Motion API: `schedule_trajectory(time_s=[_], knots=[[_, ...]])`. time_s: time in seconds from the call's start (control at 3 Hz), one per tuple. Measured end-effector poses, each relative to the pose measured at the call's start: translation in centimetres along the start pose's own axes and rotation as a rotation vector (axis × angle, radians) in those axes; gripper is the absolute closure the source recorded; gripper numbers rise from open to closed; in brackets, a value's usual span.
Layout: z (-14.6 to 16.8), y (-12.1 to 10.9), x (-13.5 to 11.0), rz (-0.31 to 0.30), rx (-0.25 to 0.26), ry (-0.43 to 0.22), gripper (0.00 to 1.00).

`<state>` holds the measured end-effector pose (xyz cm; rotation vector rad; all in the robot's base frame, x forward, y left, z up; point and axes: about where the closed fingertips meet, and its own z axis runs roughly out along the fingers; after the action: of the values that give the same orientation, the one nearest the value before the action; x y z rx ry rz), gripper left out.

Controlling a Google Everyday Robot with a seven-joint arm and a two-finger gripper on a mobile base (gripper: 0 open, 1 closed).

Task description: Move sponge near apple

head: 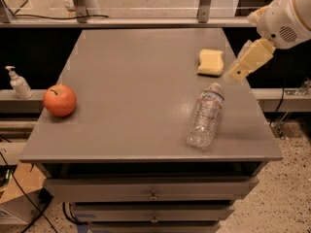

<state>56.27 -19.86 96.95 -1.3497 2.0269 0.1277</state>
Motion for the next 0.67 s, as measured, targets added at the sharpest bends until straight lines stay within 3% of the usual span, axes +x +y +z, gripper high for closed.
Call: schedule_trajectory(time_s=[0.33,0.67], knots=[[3.3,-2.3,-0.8,0.004,0.023,-0.052,0.0],[6.7,-4.0,-1.4,0.018,0.015,-0.09,0.0]])
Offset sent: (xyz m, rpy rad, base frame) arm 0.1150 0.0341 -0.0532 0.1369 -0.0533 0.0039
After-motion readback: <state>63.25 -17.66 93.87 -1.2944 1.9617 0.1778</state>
